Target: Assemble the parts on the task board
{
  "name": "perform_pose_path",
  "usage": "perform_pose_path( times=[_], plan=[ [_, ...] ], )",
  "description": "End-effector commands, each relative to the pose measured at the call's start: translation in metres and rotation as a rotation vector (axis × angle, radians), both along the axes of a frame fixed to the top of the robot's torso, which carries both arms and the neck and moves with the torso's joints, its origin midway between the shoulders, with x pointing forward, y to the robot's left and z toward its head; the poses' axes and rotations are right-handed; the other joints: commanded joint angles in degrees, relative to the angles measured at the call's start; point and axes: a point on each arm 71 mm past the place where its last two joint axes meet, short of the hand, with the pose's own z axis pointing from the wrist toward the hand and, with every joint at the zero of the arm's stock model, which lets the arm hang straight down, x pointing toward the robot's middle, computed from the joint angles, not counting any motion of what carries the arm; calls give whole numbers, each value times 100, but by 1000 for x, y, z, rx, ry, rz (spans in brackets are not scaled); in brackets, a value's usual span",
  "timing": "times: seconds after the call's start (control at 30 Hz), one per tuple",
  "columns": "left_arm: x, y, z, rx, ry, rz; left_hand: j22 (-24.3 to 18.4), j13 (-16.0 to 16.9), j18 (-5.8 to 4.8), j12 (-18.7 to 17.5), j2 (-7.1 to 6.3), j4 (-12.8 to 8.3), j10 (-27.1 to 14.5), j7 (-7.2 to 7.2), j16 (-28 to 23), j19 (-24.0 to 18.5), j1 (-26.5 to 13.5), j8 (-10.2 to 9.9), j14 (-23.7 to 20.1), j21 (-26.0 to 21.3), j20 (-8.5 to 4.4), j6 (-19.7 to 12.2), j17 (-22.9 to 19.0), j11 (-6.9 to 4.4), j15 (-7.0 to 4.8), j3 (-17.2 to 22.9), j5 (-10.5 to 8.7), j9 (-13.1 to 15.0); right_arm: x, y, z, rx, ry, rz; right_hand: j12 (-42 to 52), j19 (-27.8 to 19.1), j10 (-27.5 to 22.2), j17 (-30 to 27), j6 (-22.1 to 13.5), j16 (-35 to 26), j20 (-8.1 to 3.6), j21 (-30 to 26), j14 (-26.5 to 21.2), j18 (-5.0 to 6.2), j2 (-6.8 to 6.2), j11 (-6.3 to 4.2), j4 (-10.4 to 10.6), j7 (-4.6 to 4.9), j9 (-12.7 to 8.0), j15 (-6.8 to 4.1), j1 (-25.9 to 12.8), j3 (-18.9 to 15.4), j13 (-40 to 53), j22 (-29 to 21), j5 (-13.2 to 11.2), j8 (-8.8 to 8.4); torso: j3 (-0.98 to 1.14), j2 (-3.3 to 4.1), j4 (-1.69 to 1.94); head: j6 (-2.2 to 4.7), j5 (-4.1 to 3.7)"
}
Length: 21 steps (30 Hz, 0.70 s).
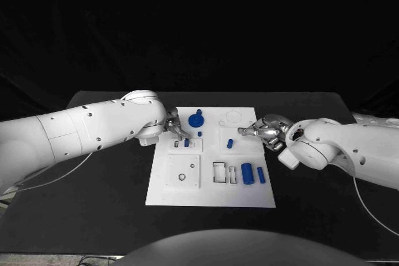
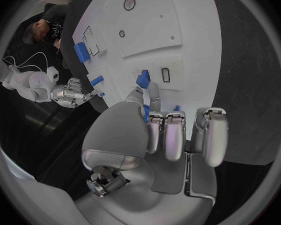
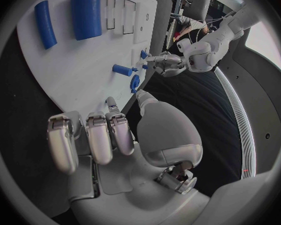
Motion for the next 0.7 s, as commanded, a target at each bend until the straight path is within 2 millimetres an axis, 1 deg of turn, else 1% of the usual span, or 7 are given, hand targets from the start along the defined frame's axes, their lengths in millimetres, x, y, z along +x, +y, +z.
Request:
perform_pose_path(
  times=[0.03, 0.07, 0.33, 0.37, 0.63, 0.7],
  plan=[
    [-1, -1, -1, -3, 17, -14, 1509, 1495, -43, -9, -11, 12, 586, -34, 15, 603, 45, -32, 597, 14, -25, -3, 1509, -34, -18, 19, 10, 5, 0, 1, 0, -1, -5, 13, 22, 590, 591, 1508, -23, 24, 41, 26, 618, -82, 57, 46, -10, 54, 5, 41, 20, -32, 1507, 1508, 28, 34, -1, -3, 2, -3, 1],
    [-1, 0, -1, -2, 19, -14, 1509, 1495, -43, -9, -11, 12, 586, -34, 15, 603, 45, -32, 597, 14, -25, -3, 1509, -34, -18, 19, 10, 5, 0, 1, 0, -1, -5, 13, 22, 590, 591, 1508, -23, 24, 41, 26, 618, -82, 57, 46, -10, 54, 5, 41, 20, -32, 1507, 1508, 28, 34, 1, -4, 2, -3, 0],
    [-2, 1, -1, -1, 31, -20, 1509, 1495, -43, -9, -45, 18, 586, -28, 15, 603, 43, -37, 597, 14, -26, -2, 1509, -28, -17, -8, 5, 5, 0, 2, 0, -1, -5, 14, 22, 590, 591, 1508, -25, 24, 45, 26, 618, -82, 66, 50, -12, 60, 9, 44, 26, -33, 1507, 1508, 37, 43, -2, -1, 2, -13, -2],
    [-3, 1, -1, -1, 33, -22, 1509, 1495, -43, -9, -45, 18, 586, -28, 15, 603, 43, -37, 597, 14, -26, -2, 1509, -28, -17, -8, 5, 5, 0, 2, 0, -1, -5, 14, 22, 590, 591, 1508, -25, 24, 45, 26, 618, -82, 66, 50, -12, 60, 9, 44, 26, -33, 1507, 1508, 37, 43, -1, -1, 1, -1, 1],
    [-3, 0, -2, -2, 48, -32, 1509, 1495, -43, -9, -75, 20, 586, -24, 15, 603, 38, -41, 597, 14, -27, 0, 1509, -24, -16, -34, 2, 4, 0, 1, 0, -1, -5, 13, 22, 590, 591, 1508, -25, 24, 45, 26, 618, -82, 66, 50, -12, 60, 9, 44, 26, -33, 1507, 1508, 37, 43, -1, 1, 3, 5, -5],
    [-4, 0, -2, -2, 51, -33, 1509, 1495, -43, -9, -86, 21, 586, -22, 15, 603, 33, -43, 597, 14, -27, 1, 1509, -23, -15, -45, 0, 4, 0, 1, 0, -1, -5, 13, 22, 590, 591, 1508, -25, 24, 45, 26, 618, -82, 66, 50, -12, 60, 9, 44, 26, -33, 1507, 1508, 37, 43, 0, -1, -1, -2, -7]
  ],
)
